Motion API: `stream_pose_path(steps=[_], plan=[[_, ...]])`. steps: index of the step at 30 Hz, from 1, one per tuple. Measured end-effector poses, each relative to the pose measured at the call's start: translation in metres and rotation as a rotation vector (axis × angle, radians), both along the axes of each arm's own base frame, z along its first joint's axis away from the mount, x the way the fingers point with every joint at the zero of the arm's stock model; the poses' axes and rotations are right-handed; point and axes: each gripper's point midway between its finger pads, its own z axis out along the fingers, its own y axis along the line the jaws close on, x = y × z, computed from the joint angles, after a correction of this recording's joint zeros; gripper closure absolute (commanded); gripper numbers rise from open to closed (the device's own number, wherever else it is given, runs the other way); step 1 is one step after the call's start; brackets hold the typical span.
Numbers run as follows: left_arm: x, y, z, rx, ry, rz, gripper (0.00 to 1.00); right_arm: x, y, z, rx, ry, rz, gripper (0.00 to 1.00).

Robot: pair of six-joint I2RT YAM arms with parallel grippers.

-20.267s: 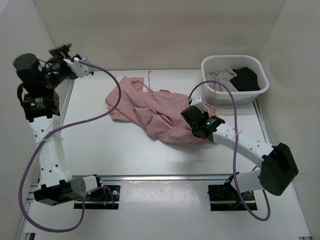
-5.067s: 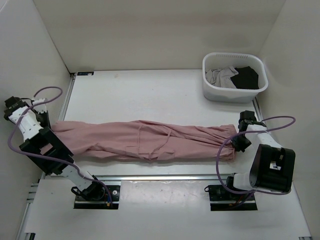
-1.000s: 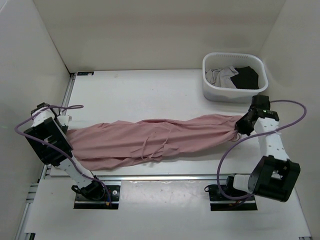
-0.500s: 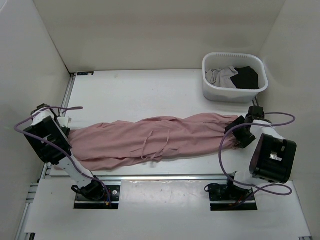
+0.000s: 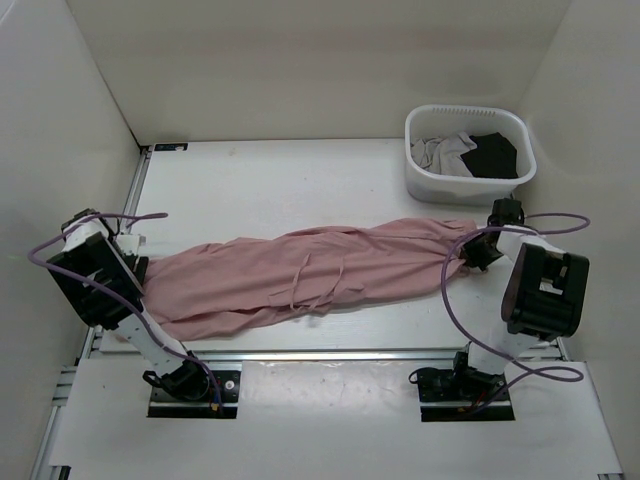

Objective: Fold and stack the trousers
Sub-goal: Fold the trousers

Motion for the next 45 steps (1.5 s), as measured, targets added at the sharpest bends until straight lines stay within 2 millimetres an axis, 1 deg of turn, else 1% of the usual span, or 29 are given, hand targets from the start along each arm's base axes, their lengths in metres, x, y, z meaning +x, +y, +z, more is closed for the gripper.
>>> stream_pose_path(steps=[1, 3, 4, 6, 8, 10, 11, 13, 14, 16, 17, 18, 19, 21, 22, 23, 24, 26, 27, 31, 34, 35, 36, 38, 39, 40, 41, 43, 45], plan=[[0.0, -0.004, 0.0, -0.019, -0.003, -0.001, 0.2, -0.003, -0.003, 0.001, -0.013, -0.001, -0.012, 1.0], [0.002, -0.01, 0.003, -0.06, -0.015, 0.0, 0.19, -0.017, -0.014, 0.004, -0.058, 0.019, -0.051, 1.0], [0.005, -0.012, 0.006, -0.075, -0.026, 0.001, 0.18, -0.024, -0.021, 0.009, -0.084, 0.032, -0.072, 1.0], [0.016, -0.016, 0.013, -0.103, -0.067, -0.002, 0.16, -0.038, -0.039, 0.024, -0.162, 0.048, -0.114, 1.0], [0.028, -0.022, 0.019, -0.124, -0.104, -0.018, 0.15, -0.047, -0.056, 0.05, -0.25, 0.045, -0.145, 1.0], [0.042, -0.035, 0.022, -0.151, -0.136, -0.05, 0.15, -0.045, -0.069, 0.083, -0.336, 0.014, -0.155, 1.0], [0.049, -0.045, 0.023, -0.171, -0.147, -0.076, 0.15, -0.041, -0.072, 0.101, -0.378, -0.014, -0.152, 1.0], [0.062, -0.069, 0.023, -0.214, -0.158, -0.13, 0.15, -0.033, -0.071, 0.134, -0.464, -0.062, -0.121, 1.0], [0.067, -0.082, 0.022, -0.237, -0.161, -0.155, 0.15, -0.028, -0.063, 0.148, -0.508, -0.083, -0.087, 1.0], [0.075, -0.103, 0.019, -0.268, -0.161, -0.202, 0.15, -0.018, -0.033, 0.17, -0.572, -0.121, 0.019, 1.0], [0.077, -0.112, 0.017, -0.279, -0.156, -0.219, 0.17, -0.012, -0.012, 0.181, -0.609, -0.146, 0.085, 1.0], [0.077, -0.118, 0.013, -0.29, -0.149, -0.227, 0.21, -0.009, 0.011, 0.188, -0.626, -0.175, 0.149, 1.0], [0.075, -0.123, 0.008, -0.3, -0.139, -0.228, 0.27, -0.007, 0.042, 0.196, -0.643, -0.208, 0.234, 1.0], [0.068, -0.126, -0.001, -0.313, -0.108, -0.21, 0.42, -0.008, 0.092, 0.206, -0.665, -0.255, 0.358, 1.0], [0.065, -0.126, -0.007, -0.319, -0.09, -0.198, 0.57, -0.01, 0.115, 0.209, -0.676, -0.276, 0.406, 1.0], [0.062, -0.127, -0.012, -0.323, -0.077, -0.188, 0.64, -0.014, 0.141, 0.21, -0.676, -0.293, 0.459, 1.0], [0.059, -0.127, -0.016, -0.327, -0.066, -0.18, 0.69, -0.019, 0.163, 0.21, -0.682, -0.301, 0.501, 1.0], [0.055, -0.128, -0.023, -0.334, -0.047, -0.166, 0.78, -0.027, 0.202, 0.206, -0.689, -0.324, 0.571, 1.0], [0.054, -0.129, -0.024, -0.337, -0.042, -0.162, 0.81, -0.033, 0.219, 0.202, -0.695, -0.329, 0.606, 1.0], [0.056, -0.13, -0.026, -0.34, -0.051, -0.163, 0.82, -0.049, 0.275, 0.189, -0.716, -0.347, 0.72, 1.0], [0.059, -0.129, -0.027, -0.337, -0.061, -0.166, 0.82, -0.055, 0.316, 0.183, -0.709, -0.381, 0.761, 1.0], [0.06, -0.129, -0.027, -0.335, -0.064, -0.167, 0.8, -0.058, 0.326, 0.178, -0.705, -0.387, 0.769, 1.0], [0.062, -0.129, -0.027, -0.333, -0.069, -0.17, 0.8, -0.059, 0.335, 0.172, -0.699, -0.387, 0.772, 1.0], [0.066, -0.129, -0.027, -0.325, -0.084, -0.174, 0.76, -0.061, 0.348, 0.155, -0.696, -0.377, 0.768, 0.99], [0.069, -0.128, -0.027, -0.322, -0.092, -0.174, 0.75, -0.061, 0.356, 0.144, -0.694, -0.368, 0.766, 0.9], [0.071, -0.127, -0.027, -0.317, -0.101, -0.176, 0.75, -0.061, 0.365, 0.13, -0.691, -0.349, 0.769, 0.51], [0.073, -0.126, -0.026, -0.314, -0.108, -0.175, 0.75, -0.062, 0.376, 0.116, -0.674, -0.331, 0.772, 0.29], [0.08, -0.124, -0.025, -0.304, -0.128, -0.179, 0.73, -0.065, 0.404, 0.086, -0.638, -0.288, 0.815, 0.15], [0.087, -0.121, -0.023, -0.294, -0.148, -0.183, 0.73, -0.073, 0.436, 0.059, -0.594, -0.262, 0.874, 0.12]])
